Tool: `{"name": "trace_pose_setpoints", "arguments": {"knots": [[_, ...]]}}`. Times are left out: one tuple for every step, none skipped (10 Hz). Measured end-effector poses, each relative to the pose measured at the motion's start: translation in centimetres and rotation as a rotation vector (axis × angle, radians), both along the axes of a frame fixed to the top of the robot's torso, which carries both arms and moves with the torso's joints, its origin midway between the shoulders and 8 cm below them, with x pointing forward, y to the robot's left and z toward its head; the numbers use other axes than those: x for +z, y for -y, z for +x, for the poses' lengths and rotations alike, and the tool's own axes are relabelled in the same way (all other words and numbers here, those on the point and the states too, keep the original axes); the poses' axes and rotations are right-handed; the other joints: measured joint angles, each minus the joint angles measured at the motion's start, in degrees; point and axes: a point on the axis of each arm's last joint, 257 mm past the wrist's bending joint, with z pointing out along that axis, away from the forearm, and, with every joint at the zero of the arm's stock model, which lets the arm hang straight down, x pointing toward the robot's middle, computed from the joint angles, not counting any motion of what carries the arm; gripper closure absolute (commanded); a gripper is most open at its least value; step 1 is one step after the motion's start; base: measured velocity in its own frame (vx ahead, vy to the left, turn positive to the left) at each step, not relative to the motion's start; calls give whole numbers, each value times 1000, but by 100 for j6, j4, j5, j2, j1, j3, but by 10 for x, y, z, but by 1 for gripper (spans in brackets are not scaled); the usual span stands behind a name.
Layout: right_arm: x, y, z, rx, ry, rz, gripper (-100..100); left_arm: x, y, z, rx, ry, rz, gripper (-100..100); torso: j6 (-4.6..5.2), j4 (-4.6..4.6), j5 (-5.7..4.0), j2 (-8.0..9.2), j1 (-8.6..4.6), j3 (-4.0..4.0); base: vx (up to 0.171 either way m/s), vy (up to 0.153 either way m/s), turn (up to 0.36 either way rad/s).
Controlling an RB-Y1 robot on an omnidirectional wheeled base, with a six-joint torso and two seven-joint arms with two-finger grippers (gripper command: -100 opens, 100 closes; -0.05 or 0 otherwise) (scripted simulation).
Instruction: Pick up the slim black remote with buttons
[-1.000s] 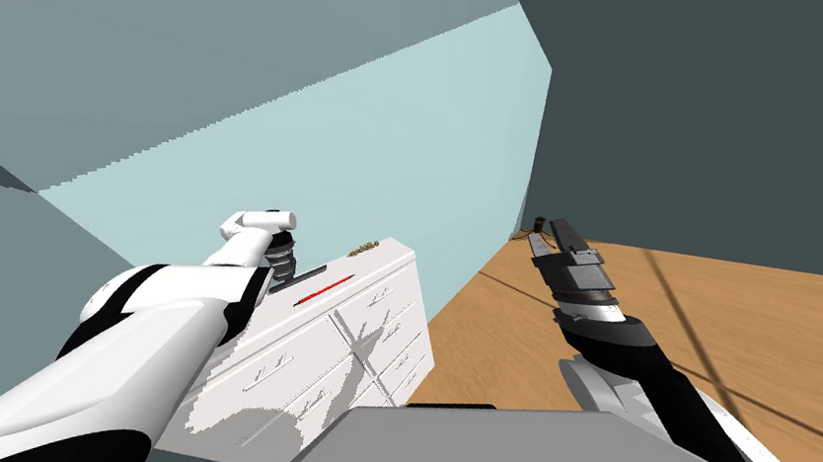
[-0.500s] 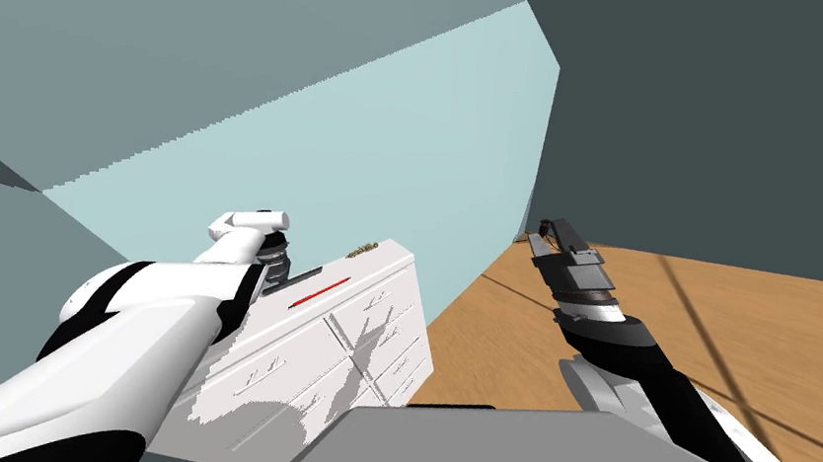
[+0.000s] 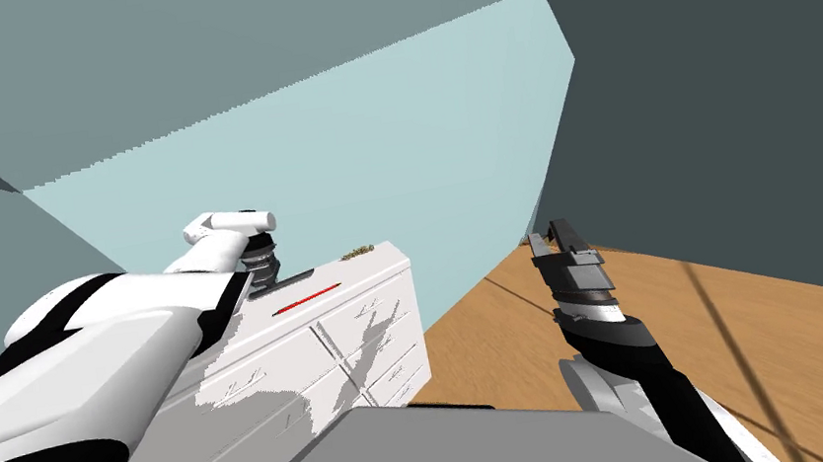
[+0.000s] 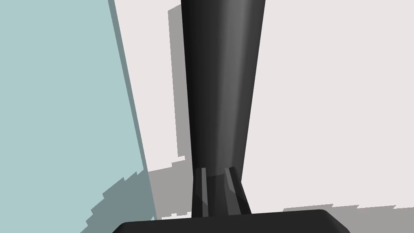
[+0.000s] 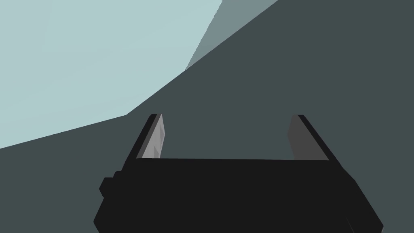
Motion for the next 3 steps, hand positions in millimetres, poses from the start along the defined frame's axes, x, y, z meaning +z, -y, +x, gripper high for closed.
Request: {"name": "trace_pose_setpoints", "arguments": {"knots": [[0,0,0,0,0,0,0,1,-2,-2,-3,-2,-2,100,5,1,0,3,6,2,90,-96,69],[0,0,0,0,0,0,0,5,-8,-7,-12,2,1,100,-4,2,-2,-2,0,1,48,-53,47],[0,0,0,0,0,0,0,6,-9,-8,-15,0,1,0,6,1,0,7,11,4,6,-8,-4]]}}
